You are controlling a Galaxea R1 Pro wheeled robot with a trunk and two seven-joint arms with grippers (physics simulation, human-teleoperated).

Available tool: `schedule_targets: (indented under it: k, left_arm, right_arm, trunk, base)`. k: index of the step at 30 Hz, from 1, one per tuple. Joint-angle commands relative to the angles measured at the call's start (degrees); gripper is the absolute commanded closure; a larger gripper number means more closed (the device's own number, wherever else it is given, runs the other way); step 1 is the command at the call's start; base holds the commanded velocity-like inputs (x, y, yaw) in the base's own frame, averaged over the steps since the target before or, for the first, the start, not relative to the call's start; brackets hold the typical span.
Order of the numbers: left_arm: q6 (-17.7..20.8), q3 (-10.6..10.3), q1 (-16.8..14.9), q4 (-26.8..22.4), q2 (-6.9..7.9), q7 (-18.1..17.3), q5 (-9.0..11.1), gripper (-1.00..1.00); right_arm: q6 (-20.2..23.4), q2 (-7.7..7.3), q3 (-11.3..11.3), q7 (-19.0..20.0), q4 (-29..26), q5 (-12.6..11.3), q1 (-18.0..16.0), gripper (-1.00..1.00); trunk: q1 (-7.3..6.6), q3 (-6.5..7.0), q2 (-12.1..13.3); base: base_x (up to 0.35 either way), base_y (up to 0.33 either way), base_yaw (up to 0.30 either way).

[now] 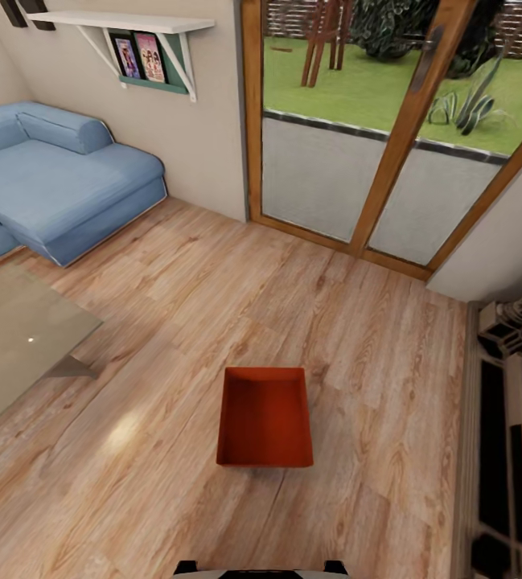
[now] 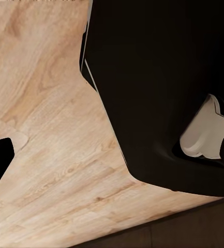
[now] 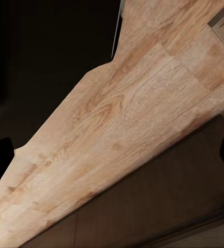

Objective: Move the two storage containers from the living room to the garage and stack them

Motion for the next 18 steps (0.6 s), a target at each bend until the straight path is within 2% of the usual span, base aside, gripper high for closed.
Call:
schedule_targets:
  k: [1,6,18]
  left_arm:
    - [-0.05,0.11,-0.02,0.02,0.0,-0.01,0.26,-1.0]
    - [-0.07,0.11,-0.02,0.01,0.0,0.0,0.27,-1.0]
    - [-0.05,0.11,-0.02,0.01,-0.07,0.0,0.21,-1.0]
  right_arm:
    - [-0.31,0.01,0.45,-0.16,0.17,-0.24,-0.06,-1.0]
    - [-0.36,0.01,0.45,-0.15,0.17,-0.25,-0.06,-1.0]
    - [-0.3,0.0,0.52,-0.17,0.17,-0.25,-0.06,-1.0]
  trunk:
    - [0.03,-0.06,-0.08]
    - [0.03,-0.06,-0.08]
    - [0.03,-0.06,-0.08]
  base:
    - [0.0,0.248,0.0]
    - [0.0,0.158,0.0]
    - [0.0,0.008,0.0]
